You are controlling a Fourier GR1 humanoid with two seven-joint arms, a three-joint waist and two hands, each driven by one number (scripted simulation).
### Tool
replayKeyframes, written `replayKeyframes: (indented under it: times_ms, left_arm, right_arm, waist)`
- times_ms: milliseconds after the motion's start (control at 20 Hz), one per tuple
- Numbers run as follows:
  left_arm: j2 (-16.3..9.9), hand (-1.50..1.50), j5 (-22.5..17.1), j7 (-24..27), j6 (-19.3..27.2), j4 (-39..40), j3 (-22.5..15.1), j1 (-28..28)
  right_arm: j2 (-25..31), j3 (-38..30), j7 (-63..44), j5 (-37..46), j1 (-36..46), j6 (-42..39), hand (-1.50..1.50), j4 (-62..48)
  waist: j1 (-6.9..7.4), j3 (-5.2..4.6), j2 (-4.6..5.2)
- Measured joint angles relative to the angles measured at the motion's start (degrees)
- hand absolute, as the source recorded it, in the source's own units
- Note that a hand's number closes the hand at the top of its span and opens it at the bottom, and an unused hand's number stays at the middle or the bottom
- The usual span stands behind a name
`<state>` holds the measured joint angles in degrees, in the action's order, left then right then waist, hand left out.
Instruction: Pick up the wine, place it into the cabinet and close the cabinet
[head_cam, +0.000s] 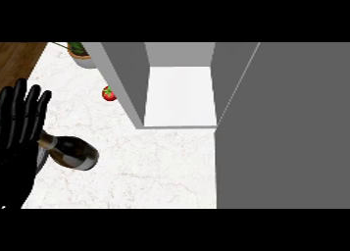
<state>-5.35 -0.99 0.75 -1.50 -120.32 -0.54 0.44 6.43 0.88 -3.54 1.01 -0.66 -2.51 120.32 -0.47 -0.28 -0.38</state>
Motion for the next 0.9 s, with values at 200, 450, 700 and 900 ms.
replayKeyframes:
  times_ms: [200, 450, 700, 900]
  left_arm:
    - [1.6, -1.5, 3.4, 2.6, 1.5, 1.7, -1.1, 1.5]
    - [3.9, -1.5, -0.2, 0.5, 4.8, 1.7, -3.8, 4.8]
    - [4.9, -1.5, -2.4, -4.3, 9.8, -2.7, -9.5, 7.4]
    - [5.2, -1.5, -0.5, -8.8, 14.5, -5.8, -14.0, 6.0]
  right_arm:
    - [-0.5, 0.3, -0.4, -0.9, -3.3, -0.7, -1.5, 4.6]
    - [-1.0, 3.5, -1.0, -4.8, -8.2, -4.2, -1.5, 7.7]
    - [0.1, 5.2, -8.0, -8.5, -9.6, -5.8, -1.5, 13.4]
    - [0.2, 6.2, -12.7, -9.5, -10.7, -5.7, -1.5, 18.2]
  waist:
    - [0.15, 0.18, 0.2]
    - [0.19, 0.23, 0.24]
    - [0.36, 0.26, 0.24]
    - [0.33, 0.28, 0.25]
